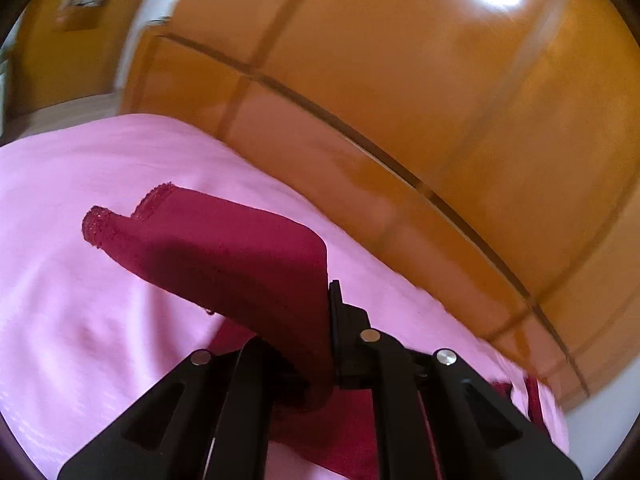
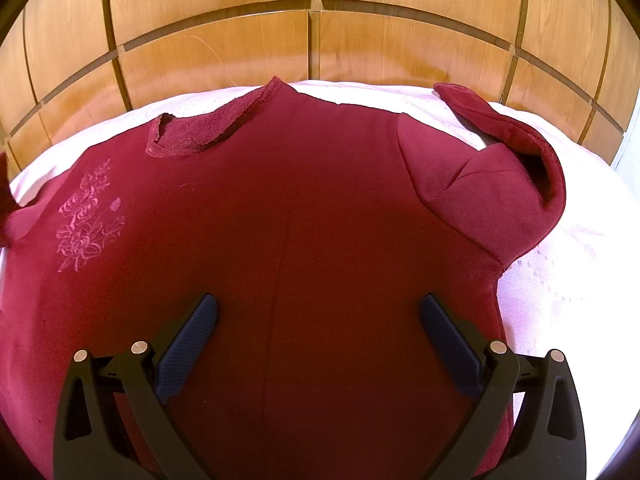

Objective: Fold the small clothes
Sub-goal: 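Grasp the sleeve with the left gripper and lift it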

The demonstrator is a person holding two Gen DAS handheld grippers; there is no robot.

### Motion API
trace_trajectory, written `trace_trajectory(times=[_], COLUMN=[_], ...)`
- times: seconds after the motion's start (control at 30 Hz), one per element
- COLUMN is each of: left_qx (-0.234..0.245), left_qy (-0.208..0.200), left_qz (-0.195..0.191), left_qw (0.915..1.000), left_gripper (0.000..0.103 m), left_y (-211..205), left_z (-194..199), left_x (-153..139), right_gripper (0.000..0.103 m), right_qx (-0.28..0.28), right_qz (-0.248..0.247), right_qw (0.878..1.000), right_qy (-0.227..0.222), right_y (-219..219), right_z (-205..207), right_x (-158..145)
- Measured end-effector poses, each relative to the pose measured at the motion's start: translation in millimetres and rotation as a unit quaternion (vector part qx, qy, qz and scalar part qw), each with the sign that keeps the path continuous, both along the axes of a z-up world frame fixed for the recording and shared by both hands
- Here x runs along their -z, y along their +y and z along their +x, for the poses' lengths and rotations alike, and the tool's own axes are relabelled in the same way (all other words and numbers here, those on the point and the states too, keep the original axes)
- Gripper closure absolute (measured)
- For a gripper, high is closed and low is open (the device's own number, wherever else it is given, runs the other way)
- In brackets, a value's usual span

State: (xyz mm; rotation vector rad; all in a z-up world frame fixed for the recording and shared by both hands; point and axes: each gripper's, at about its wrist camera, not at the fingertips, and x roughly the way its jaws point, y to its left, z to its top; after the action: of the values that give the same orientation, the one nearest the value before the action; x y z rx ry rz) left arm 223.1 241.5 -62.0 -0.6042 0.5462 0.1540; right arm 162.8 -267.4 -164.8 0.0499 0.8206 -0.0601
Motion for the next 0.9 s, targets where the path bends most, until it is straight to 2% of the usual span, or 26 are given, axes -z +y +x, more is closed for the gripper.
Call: trace_trajectory(times=[0.2,0.37,0.4,0.57,0.7,0.8,0.83,0.87,0.9], left_qx=[0.101,0.145,0.152,0.188,0.216,0.24,0.251,0.26,0.273], left_qy=[0.005,0.025,0.028,0.049,0.076,0.082,0.079,0.077,0.074], left_qz=[0.06,0.081,0.086,0.139,0.184,0.196,0.199,0.2,0.201], left_qw=[0.993,0.9859,0.9842,0.9711,0.9558,0.9472,0.944,0.9415,0.9378], left_gripper=[0.098,0.098,0.098,0.098,0.097,0.087,0.079,0.064,0.055], left_y=[-89,-135,-151,-198,-228,-242,-247,-250,-256], left_z=[8,21,10,8,8,3,0,-2,-4], left_x=[-5,6,9,19,37,47,48,50,50], right_gripper=[0.003,0.003,0.003,0.003,0.003,0.003,0.003,0.003,0.003], right_qx=[0.0,0.001,0.001,0.001,0.001,0.001,0.001,0.001,0.001], right_qz=[0.003,0.004,0.004,0.004,0.004,0.004,0.004,0.004,0.004], right_qw=[1.0,1.0,1.0,1.0,1.0,1.0,1.0,1.0,1.0], right_qy=[-0.002,-0.002,-0.002,-0.002,-0.002,-0.002,-0.002,-0.002,-0.002], right_y=[0,0,0,0,0,0,0,0,0], right_z=[-1,-1,-1,-1,-1,-1,-1,-1,-1], right_x=[0,0,0,-1,0,0,0,0,0])
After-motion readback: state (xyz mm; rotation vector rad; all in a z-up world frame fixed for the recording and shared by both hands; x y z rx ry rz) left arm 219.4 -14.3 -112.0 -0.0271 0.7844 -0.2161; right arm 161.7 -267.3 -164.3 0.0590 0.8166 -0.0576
